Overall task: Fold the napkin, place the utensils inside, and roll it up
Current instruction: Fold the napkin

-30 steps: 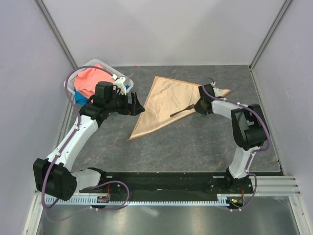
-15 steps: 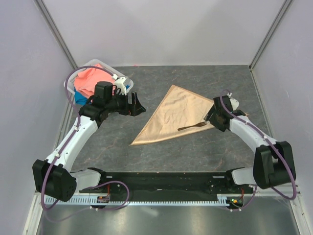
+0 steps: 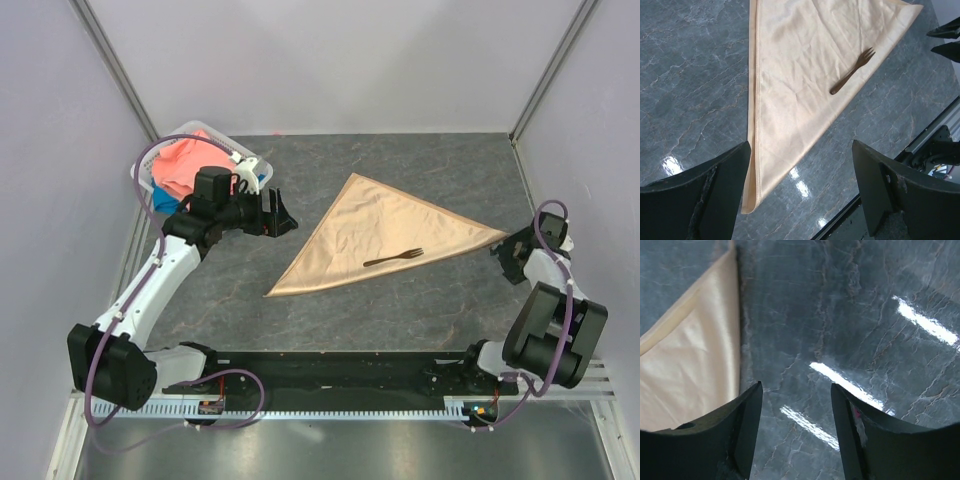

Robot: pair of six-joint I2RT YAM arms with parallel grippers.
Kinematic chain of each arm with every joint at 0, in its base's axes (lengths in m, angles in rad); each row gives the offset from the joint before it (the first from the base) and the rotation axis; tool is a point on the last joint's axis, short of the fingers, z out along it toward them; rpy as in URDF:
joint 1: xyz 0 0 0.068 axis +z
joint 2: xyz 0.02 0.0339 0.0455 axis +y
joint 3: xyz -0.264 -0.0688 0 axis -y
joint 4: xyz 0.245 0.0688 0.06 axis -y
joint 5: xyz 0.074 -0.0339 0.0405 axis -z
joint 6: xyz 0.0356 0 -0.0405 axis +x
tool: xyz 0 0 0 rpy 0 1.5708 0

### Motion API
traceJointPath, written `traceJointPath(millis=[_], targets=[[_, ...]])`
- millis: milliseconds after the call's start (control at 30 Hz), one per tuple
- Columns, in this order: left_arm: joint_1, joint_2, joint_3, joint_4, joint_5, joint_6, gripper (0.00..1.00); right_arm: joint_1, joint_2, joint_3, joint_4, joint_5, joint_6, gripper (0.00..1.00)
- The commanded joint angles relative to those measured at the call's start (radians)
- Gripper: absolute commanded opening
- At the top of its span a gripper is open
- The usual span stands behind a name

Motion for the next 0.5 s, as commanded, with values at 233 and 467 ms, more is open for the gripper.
traceJointPath(millis=[233, 467], targets=[[-0.001, 0.037, 0.005, 0.026, -0.007, 0.034, 0.89, -0.108, 0.049, -0.019, 0.233, -0.170, -0.024, 0.61], [-0.003, 0.048, 0.004, 0.025, -0.004, 0.033, 0.89, -0.143, 0.165, 0.006, 0.310, -0.219, -0.020, 0.53]])
